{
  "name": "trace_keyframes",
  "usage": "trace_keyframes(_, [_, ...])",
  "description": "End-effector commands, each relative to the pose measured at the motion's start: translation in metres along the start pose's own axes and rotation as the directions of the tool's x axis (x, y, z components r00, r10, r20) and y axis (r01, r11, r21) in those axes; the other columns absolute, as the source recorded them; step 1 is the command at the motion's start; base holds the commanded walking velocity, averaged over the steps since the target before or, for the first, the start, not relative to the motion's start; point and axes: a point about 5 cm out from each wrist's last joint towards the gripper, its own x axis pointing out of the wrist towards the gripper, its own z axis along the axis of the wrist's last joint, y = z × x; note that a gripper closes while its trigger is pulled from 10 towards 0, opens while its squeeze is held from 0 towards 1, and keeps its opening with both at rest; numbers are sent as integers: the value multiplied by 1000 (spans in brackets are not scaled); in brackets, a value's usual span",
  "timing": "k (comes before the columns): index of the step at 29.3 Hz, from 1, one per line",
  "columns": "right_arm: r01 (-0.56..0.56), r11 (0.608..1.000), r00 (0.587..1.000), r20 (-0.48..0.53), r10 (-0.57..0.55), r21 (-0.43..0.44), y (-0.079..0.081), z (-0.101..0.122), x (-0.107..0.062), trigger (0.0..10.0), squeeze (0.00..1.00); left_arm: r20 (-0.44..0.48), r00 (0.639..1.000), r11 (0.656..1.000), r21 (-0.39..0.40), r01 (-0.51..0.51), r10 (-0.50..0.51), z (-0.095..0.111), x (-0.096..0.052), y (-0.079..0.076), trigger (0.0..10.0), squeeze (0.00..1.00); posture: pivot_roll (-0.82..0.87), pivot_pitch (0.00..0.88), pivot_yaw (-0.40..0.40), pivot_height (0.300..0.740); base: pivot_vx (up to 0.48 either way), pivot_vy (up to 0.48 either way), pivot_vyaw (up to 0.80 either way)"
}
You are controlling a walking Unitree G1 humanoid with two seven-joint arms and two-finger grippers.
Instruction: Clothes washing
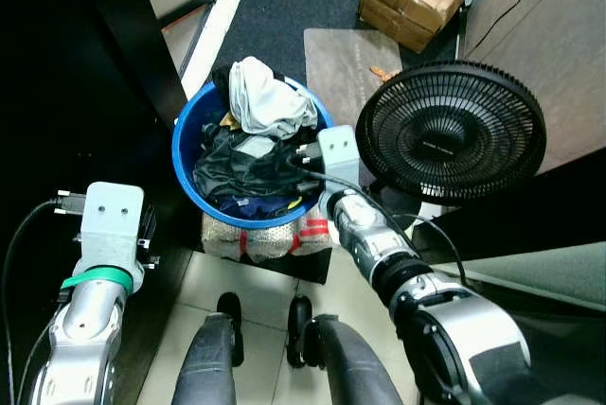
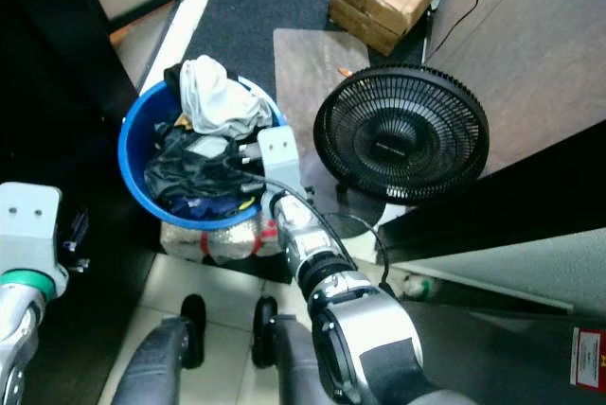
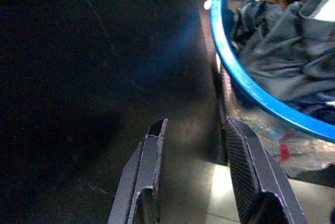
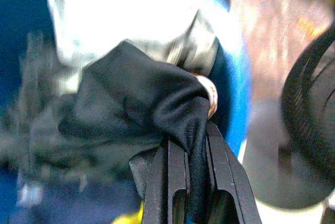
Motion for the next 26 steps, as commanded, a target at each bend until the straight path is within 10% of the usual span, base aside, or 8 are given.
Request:
trace_keyframes(1, [24,999,994,101,-29,47,-11,20,3,4392,0,-30,1000,1000,6,-2,2,-9,0,2,10000,0,158,349,-35,740,0,0,0])
trace_keyframes(3, [28,998,988,151,-36,55,-16,31,4,4392,0,-25,1000,1000,6,0,0,-8,4,3,10000,0,158,342,-32,740,0,0,0])
trace_keyframes(4, [33,997,978,206,-46,66,-22,43,4,10000,0,-14,1000,1000,7,3,-3,-6,6,3,10000,0,157,313,-16,740,0,0,0])
trace_keyframes(18, [62,987,805,577,-136,145,-77,133,-14,10000,0,66,996,999,9,52,-52,16,23,2,10000,0,157,213,43,740,0,0,0])
trace_keyframes(26, [129,992,546,835,-63,-10,-100,201,-70,10000,0,102,993,998,19,53,-55,24,32,6,10000,0,173,127,67,740,0,0,0])
